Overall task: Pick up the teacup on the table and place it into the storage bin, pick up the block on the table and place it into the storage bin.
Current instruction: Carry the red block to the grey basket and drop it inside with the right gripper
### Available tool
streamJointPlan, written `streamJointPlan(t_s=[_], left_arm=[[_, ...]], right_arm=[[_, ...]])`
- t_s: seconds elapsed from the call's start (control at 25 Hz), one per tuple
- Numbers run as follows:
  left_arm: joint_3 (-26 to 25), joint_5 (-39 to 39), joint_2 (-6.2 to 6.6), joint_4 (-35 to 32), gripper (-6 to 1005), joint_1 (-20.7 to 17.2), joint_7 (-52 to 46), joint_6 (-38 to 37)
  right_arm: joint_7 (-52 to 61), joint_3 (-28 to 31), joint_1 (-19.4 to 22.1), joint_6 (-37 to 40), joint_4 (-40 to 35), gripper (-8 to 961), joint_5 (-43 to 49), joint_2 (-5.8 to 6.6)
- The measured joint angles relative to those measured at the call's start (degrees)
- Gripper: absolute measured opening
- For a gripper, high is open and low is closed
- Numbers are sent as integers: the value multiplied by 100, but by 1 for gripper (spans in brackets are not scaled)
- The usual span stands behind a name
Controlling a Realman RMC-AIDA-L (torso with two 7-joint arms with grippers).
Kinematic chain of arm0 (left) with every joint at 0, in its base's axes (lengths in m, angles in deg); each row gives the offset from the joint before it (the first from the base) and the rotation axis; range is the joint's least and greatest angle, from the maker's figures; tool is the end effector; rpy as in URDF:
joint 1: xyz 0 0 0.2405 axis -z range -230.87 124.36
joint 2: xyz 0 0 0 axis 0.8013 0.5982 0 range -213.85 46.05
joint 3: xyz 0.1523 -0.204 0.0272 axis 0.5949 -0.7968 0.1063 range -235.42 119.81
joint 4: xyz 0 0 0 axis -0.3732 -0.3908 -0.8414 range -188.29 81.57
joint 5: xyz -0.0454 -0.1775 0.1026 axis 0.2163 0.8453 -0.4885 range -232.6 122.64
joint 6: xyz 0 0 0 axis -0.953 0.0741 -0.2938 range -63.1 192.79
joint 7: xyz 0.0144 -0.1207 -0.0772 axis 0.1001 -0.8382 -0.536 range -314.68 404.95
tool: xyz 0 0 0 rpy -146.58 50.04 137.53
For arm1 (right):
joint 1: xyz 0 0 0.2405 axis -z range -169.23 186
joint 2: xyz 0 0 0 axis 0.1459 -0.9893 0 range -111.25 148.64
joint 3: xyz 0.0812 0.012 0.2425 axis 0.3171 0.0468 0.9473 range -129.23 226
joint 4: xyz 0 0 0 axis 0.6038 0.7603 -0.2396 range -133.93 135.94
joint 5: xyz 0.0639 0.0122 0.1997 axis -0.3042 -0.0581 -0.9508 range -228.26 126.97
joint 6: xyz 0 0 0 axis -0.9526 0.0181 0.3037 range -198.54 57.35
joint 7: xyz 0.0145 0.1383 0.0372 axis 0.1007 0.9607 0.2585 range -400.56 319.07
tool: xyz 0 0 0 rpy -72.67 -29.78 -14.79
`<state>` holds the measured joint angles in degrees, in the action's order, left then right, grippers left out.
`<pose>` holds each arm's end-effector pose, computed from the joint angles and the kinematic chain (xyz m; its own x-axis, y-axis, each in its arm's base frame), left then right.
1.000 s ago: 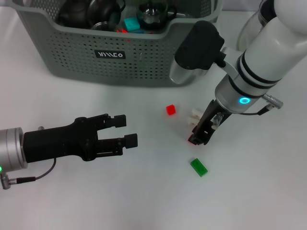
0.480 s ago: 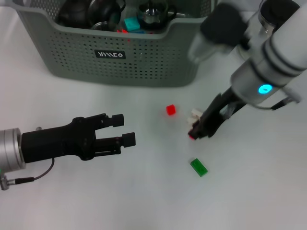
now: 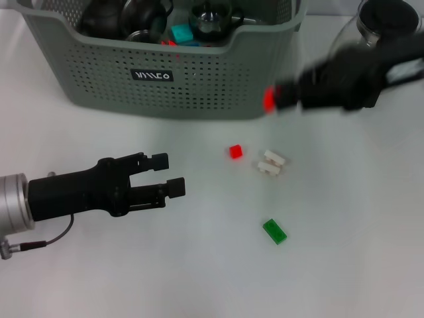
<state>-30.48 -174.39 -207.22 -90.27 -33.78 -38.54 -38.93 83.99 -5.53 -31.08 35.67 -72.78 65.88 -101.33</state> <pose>-0.2953 0.2439 -0.0091 0.5355 0.5598 0.6323 0.6518 -0.7500 0.1121 0.1158 0.3422 0.0468 0.8775 -0.4102 -0.2483 -0.4057 -0.9112 0.0715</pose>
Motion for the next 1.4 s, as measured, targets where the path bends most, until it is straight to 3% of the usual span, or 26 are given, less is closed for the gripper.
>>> streamJointPlan(t_s=[0.16, 0.24, 0.4, 0.56, 0.76, 1.0, 1.16, 1.4], left_arm=[[0, 6, 9, 0, 828, 21, -20, -4], [1, 20, 10, 0, 828, 29, -31, -20], [-1, 9, 21, -1, 828, 29, -41, -46], [-33, 2, 34, -14, 828, -19, -43, -69], [-93, -2, 37, -13, 828, -47, -36, -84], [-67, -4, 33, -1, 827, -6, -55, -90], [-82, -4, 27, 7, 827, -21, -56, -91], [-90, 0, 11, 9, 827, -59, -56, -91]], right_arm=[[-755, 1051, 23, 393, 561, 205, -1793, 51], [-939, 1209, -7, 243, 874, 205, -2414, 110], [-1046, 1113, -239, -484, 1066, 205, -2522, 170], [-690, 697, -686, -1556, 906, 205, -1669, 229], [535, -154, -1612, -2818, 904, 205, 252, 322], [1664, -1036, -2827, -3833, 1335, 206, 3152, -64], [2136, -1803, -3153, -4549, 1923, 206, 3464, -72], [2165, -1928, -3371, -4918, 2575, 206, 3317, -64]])
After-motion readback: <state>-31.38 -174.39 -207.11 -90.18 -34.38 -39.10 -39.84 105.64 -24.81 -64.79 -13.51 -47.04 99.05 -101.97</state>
